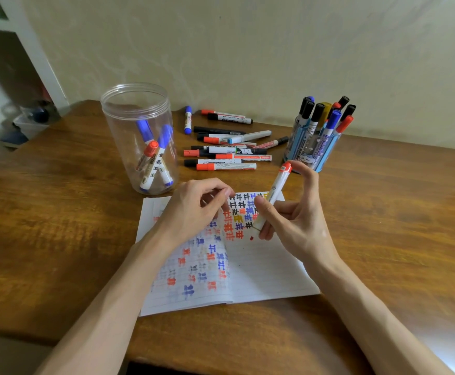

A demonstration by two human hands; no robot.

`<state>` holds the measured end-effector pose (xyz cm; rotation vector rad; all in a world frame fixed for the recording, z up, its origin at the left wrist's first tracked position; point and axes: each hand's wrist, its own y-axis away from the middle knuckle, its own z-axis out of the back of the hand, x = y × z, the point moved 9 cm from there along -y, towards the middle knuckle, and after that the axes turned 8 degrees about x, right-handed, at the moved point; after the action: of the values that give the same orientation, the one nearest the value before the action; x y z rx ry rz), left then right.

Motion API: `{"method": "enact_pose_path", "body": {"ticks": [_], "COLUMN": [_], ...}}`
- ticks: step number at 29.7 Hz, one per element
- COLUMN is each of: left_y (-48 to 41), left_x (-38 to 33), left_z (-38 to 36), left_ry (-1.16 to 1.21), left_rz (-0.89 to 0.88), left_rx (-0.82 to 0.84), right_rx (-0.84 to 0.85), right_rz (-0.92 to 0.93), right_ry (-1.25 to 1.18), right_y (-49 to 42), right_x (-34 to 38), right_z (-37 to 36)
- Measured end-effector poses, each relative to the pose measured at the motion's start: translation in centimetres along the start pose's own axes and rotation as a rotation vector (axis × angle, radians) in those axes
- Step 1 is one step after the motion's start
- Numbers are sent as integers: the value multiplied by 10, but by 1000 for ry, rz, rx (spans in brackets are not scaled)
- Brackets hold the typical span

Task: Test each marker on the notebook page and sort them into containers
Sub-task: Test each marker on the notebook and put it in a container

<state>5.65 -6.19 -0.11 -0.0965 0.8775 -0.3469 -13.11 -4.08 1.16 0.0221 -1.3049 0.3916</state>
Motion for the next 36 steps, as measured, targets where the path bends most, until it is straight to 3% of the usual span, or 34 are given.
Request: {"method": "enact_pose_path", "body": {"ticks": [7,13,18,27,36], "left_y": [2,-4,-11,-7,8], "left_x": [-6,-30,-39,-53,-76], "left_z": [-1,-6,0,85,161], "left_ry": [38,268,323,385,170], "left_rz": [-32,-70,-41,-96,-234], "left_rx": [18,53,10,-270,-467], "right_rx": [29,207,203,117,187], "right_rz": [37,163,207,156,157], "right_ry": [35,124,164,172,494], "right_y": [1,1,1,-4,-24], "right_x": [4,8,11,2,-1], "right_z": [-3,-27,-31,-20,-35]}}
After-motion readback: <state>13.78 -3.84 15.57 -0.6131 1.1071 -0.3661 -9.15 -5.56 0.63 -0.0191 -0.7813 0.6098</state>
